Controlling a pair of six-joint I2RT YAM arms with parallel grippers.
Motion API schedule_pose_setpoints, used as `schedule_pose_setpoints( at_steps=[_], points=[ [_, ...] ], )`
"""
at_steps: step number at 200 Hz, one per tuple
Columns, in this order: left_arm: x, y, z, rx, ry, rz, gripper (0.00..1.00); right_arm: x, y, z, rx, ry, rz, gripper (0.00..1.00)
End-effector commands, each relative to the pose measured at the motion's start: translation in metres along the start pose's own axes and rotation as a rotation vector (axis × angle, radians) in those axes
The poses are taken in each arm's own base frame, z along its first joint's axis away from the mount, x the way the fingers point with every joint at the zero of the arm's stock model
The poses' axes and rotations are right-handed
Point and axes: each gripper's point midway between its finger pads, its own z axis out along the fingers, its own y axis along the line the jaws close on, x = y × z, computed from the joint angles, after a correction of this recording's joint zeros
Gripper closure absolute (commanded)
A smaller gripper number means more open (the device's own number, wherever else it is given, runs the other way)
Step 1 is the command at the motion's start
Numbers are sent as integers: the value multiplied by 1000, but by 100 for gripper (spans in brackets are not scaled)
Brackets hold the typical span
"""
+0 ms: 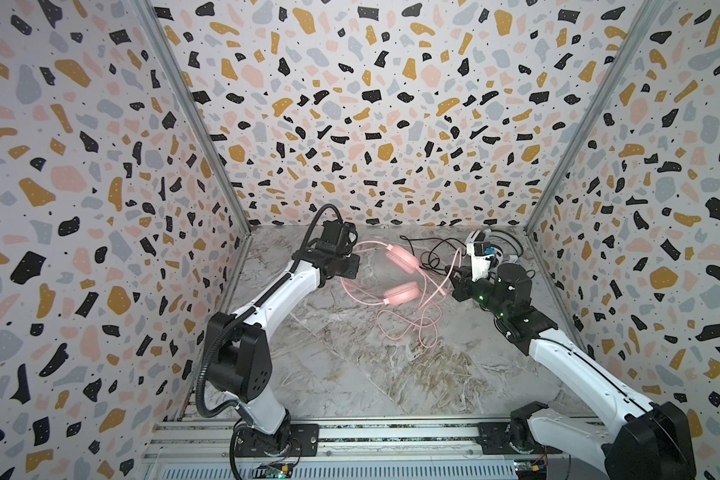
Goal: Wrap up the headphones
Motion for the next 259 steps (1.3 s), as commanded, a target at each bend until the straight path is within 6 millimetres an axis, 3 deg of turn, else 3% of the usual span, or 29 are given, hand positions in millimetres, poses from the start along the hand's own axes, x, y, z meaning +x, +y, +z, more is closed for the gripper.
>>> schedule_pose_setpoints(
  at_steps=[1,21,49,72,97,170,198,236,259],
  points=[
    [-41,13,-31,-66,-154,-43,100,-34,15,-15,-19,-70,-44,97],
    [-43,20,-33,-62,-161,-83,100,-35,29,-18,-64,-84,-53,97],
    [-50,37,-40,11,-212,-180,100,-37,23,-15,-11,-85,-70,97],
    [-55,52,-47,74,-251,-251,100,-12,5,-3,44,-40,-63,97],
    [-59,51,-52,110,-280,-270,100,10,-15,17,88,26,-53,97],
    [-57,50,-44,158,-266,-308,100,84,-31,67,56,193,21,97],
    [-56,45,-40,191,-251,-305,100,90,-32,77,54,223,25,97],
    [-54,51,-38,155,-237,-321,100,96,-29,84,41,241,30,97],
    [-52,59,-37,109,-234,-342,100,102,-36,85,77,250,58,97]
  ],
)
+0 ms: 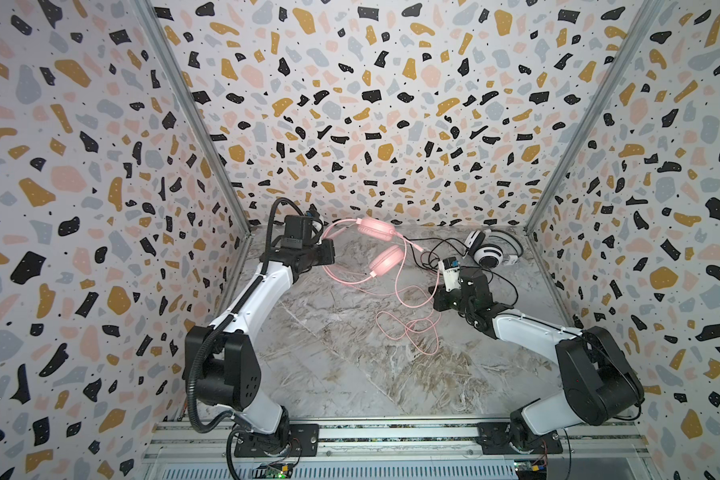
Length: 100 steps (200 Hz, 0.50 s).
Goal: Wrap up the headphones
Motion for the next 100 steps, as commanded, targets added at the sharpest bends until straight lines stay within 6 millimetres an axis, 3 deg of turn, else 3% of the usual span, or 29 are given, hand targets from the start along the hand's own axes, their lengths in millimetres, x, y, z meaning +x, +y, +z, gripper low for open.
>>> schedule_pose_setpoints(
  at_steps=[1,9,26,71,100],
  points=[
    [-27,-3,-10,8,-94,-38,100,-19,2,1,6,-45,20,97],
    [-26,-4,-9,25,-92,-45,100,-17,-3,3,27,-31,33,97],
    [-28,-27,-12,180,-101,-19,100,-10,-18,6,67,-7,66,97],
    [-29,-33,-15,217,-99,-10,100,14,-64,4,162,28,182,97],
    [-25,-45,-10,294,-68,-15,100,25,-71,9,191,54,178,97]
  ],
)
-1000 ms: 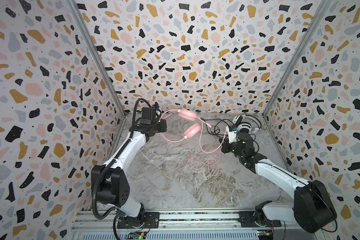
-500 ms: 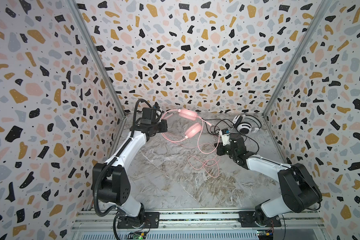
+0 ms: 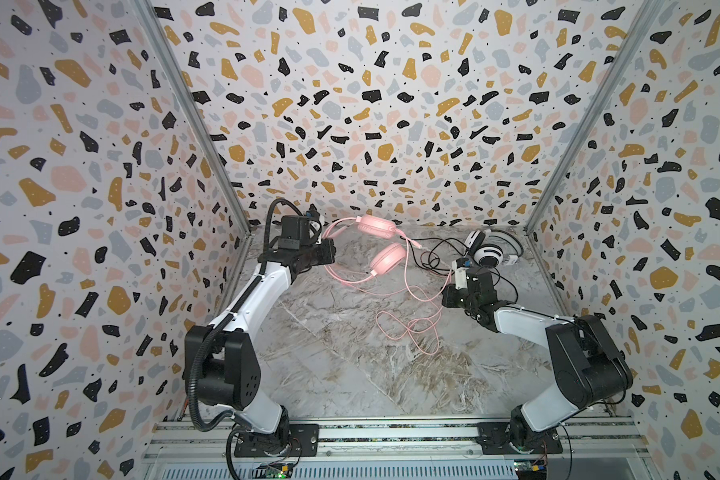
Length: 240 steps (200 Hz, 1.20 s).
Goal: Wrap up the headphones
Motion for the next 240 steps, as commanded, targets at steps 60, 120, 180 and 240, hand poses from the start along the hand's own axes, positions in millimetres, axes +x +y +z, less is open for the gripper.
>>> schedule_pose_setpoints(
  at_steps=[60,120,180,240],
  points=[
    [-17,-34,2,199,-35,-2,100,30,-18,35,93,109,34,98],
    [-39,11,-17,35,-150,-123,100,19,16,39,71,89,-69,97],
    [-42,91,-26,-44,-226,-383,100,33,73,51,63,152,-235,97],
    [-30,125,-36,-237,-234,-427,100,38,151,26,96,174,-527,97]
  ],
)
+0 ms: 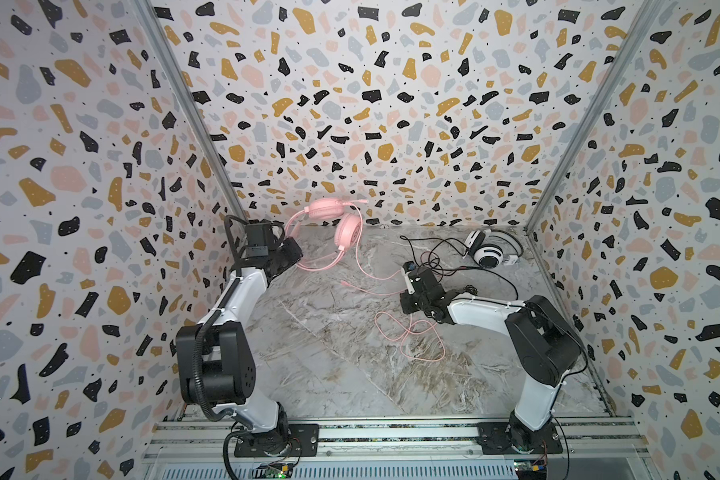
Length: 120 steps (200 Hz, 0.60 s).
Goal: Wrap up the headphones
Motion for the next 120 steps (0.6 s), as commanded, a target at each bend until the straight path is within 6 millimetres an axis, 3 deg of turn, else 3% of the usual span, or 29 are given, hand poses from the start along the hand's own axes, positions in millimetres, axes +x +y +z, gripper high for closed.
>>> schedule_pose_setpoints(
  at_steps=[1,32,59,98,120],
  points=[
    [-21,-4,-12,-25,-98,-6,100,-4,18,-21,84,30,-156,97],
    [-27,4,-21,-87,-135,-3,100,-4,55,-42,94,53,-318,97],
    [-26,-2,-23,-138,-123,63,100,-12,68,-61,151,81,-464,97],
    [-16,-26,-24,-216,-117,225,100,-69,74,-114,181,30,-549,97],
    [-15,-34,-27,-232,-121,274,100,-96,62,-146,241,14,-589,97]
  ],
)
